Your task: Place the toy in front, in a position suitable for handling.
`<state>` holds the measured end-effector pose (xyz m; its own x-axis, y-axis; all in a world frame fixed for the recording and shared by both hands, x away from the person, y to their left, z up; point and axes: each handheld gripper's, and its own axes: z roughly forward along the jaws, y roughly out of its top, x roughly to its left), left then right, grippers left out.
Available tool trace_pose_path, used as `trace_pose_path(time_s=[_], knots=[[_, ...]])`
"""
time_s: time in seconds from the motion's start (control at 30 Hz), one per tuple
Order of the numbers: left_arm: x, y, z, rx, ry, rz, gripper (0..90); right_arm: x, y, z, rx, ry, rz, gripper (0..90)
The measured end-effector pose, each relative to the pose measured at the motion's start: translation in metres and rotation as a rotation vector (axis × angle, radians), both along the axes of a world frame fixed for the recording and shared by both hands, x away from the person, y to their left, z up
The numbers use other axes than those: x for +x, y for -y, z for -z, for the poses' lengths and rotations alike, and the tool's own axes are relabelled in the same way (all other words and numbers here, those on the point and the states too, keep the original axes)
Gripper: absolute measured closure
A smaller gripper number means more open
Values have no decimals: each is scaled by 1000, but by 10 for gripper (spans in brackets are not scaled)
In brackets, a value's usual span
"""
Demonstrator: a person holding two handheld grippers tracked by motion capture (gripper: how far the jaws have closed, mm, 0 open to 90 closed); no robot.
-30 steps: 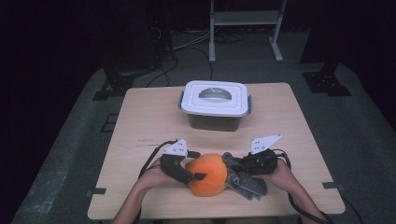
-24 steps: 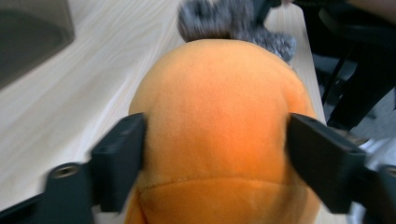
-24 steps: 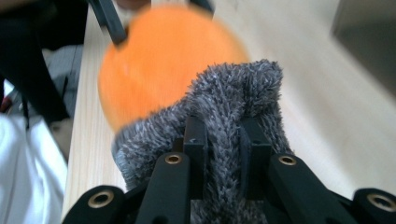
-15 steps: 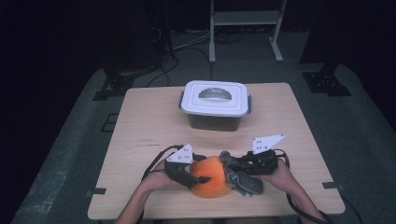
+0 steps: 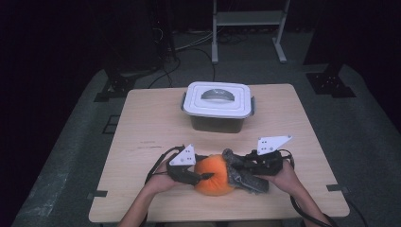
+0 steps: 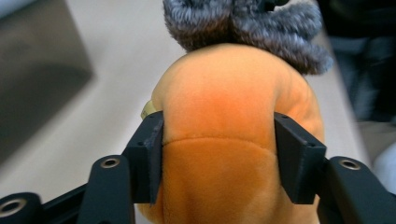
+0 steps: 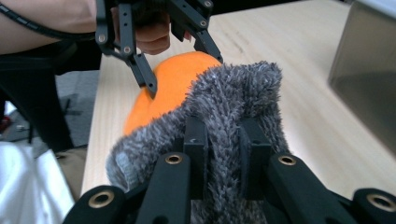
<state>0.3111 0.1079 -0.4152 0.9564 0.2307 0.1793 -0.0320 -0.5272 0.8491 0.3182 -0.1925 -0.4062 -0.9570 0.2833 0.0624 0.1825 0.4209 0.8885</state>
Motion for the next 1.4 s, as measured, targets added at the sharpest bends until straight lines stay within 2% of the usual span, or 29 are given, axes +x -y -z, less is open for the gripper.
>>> trace_pose_path(time_s=[0.03, 0.07, 0.13, 0.2, 0.23, 0.33, 0.43, 0.47, 0.5, 0.57, 0.67, 0.8, 0.87, 0.93, 1.03, 1.1, 1.13, 1.17, 1.23, 1.27, 1.3, 1.4], knots=[[0, -1, -1, -6, 22, -1, 415, 0, 1, -1, 7, 6, 7, 757], [0, -1, 0, -13, 20, -4, 404, 1, 3, 0, 14, -3, 12, 757], [3, -2, 3, -19, -13, -11, 360, 3, 4, 3, 5, -12, 9, 757], [7, -3, 4, -28, -87, -14, 268, 2, 1, 9, -38, -29, -1, 755], [9, -4, 4, -37, -113, -22, 228, 1, -1, 13, -63, -23, -1, 754], [14, -9, 5, -59, -193, -35, 159, -1, -1, 17, -66, -36, -13, 753], [18, -12, 8, -50, -252, -53, 137, -2, 2, 20, -83, -53, -20, 751], [18, -13, 9, -46, -255, -47, 182, -2, 3, 21, -85, -63, -22, 751], [17, -13, 8, -31, -241, -42, 229, -1, 5, 23, -106, -71, -27, 751], [16, -14, 7, -22, -239, -38, 283, 0, 8, 26, -139, -83, -23, 752], [14, -14, 8, -10, -206, -20, 330, 2, 11, 25, -169, -85, -7, 756], [7, -10, 6, -7, -107, 9, 352, 0, 11, 10, -102, -38, 12, 759], [4, -6, 3, 0, -75, 17, 351, -1, 9, 6, -56, -34, 11, 760], [4, -5, 2, -1, -77, 15, 334, 0, 8, 6, -58, -36, 9, 759], [7, -7, 3, -17, -118, 6, 261, 2, 9, 13, -60, -67, 6, 760], [11, -7, 3, -35, -171, -10, 174, 3, 9, 17, -87, -75, 4, 760], [12, -7, 4, -35, -187, -19, 139, 3, 9, 18, -86, -84, 4, 761], [15, -6, 6, -27, -221, -33, 109, 2, 10, 18, -86, -85, 3, 760], [17, -6, 9, -21, -263, -33, 103, 1, 9, 15, -88, -66, -2, 760], [17, -7, 11, -12, -272, -24, 135, 0, 8, 12, -76, -56, -3, 761], [16, -7, 11, -7, -257, -21, 166, -1, 6, 10, -57, -45, -13, 761], [12, -7, 8, 21, -194, -13, 289, -2, 2, 9, -60, -37, -23, 761]])
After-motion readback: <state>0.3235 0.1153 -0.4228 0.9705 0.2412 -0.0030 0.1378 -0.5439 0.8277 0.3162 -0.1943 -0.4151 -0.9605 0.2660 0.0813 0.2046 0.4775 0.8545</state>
